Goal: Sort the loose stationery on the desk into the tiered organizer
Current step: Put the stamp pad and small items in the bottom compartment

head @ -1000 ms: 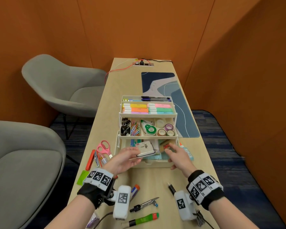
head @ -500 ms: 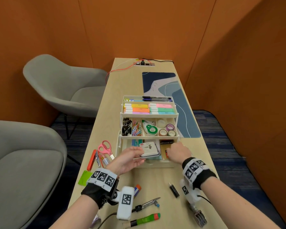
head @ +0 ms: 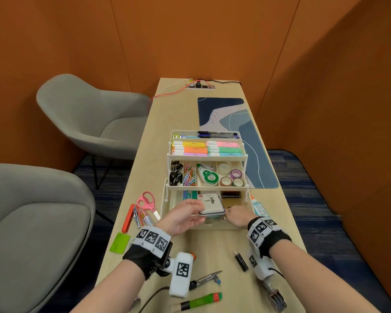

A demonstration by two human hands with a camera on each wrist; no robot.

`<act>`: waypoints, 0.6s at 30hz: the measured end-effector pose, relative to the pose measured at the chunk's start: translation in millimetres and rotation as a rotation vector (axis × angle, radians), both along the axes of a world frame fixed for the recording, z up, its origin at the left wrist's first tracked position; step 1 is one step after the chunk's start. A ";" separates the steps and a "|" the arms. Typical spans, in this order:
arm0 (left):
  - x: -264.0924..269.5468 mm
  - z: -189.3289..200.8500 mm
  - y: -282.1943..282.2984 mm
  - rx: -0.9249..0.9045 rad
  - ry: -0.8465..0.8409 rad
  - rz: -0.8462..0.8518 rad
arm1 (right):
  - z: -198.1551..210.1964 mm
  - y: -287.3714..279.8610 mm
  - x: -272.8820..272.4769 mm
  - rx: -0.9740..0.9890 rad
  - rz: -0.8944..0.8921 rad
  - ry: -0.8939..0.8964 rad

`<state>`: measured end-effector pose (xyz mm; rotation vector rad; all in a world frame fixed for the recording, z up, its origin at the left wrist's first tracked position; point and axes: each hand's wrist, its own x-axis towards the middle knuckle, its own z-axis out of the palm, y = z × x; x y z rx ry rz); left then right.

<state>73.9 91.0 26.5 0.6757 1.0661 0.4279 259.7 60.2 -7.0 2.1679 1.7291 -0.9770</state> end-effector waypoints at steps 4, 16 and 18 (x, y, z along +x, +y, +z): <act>22.0 -7.7 10.1 0.005 0.032 -0.046 | 13.8 -32.1 2.6 0.275 -0.006 -0.099; 111.7 -51.7 22.3 0.340 0.452 -0.250 | 1.6 -126.1 24.2 0.500 -0.162 -0.039; 117.6 -55.1 21.4 0.465 0.565 -0.307 | 0.4 -128.8 27.9 0.489 -0.195 -0.033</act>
